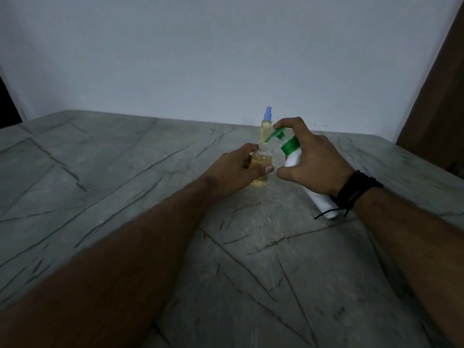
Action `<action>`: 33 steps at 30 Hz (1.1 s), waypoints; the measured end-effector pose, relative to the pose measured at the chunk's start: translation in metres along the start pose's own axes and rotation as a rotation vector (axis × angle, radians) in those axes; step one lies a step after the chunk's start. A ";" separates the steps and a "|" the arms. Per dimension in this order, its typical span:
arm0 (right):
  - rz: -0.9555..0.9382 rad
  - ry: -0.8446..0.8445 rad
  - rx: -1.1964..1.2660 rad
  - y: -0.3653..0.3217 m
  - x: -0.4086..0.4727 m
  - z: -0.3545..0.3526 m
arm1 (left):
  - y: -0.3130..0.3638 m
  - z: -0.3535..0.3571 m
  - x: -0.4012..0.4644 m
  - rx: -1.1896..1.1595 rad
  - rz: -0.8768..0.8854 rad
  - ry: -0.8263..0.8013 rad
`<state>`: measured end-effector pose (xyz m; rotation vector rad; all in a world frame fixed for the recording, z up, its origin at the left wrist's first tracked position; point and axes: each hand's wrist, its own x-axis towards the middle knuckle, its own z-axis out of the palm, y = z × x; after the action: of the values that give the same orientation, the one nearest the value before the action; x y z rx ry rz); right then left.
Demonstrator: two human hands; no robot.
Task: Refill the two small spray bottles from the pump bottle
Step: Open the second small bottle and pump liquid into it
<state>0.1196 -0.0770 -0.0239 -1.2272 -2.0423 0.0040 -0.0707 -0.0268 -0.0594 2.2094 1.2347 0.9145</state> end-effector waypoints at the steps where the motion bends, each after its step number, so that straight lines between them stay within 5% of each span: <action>1: -0.004 0.000 -0.005 0.000 0.000 0.000 | 0.000 0.000 0.000 -0.005 0.003 0.001; 33: 0.006 0.005 0.000 0.000 0.000 -0.001 | 0.003 0.002 0.000 0.010 -0.009 -0.008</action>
<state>0.1202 -0.0778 -0.0228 -1.2321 -2.0341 0.0031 -0.0683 -0.0285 -0.0589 2.2119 1.2471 0.8971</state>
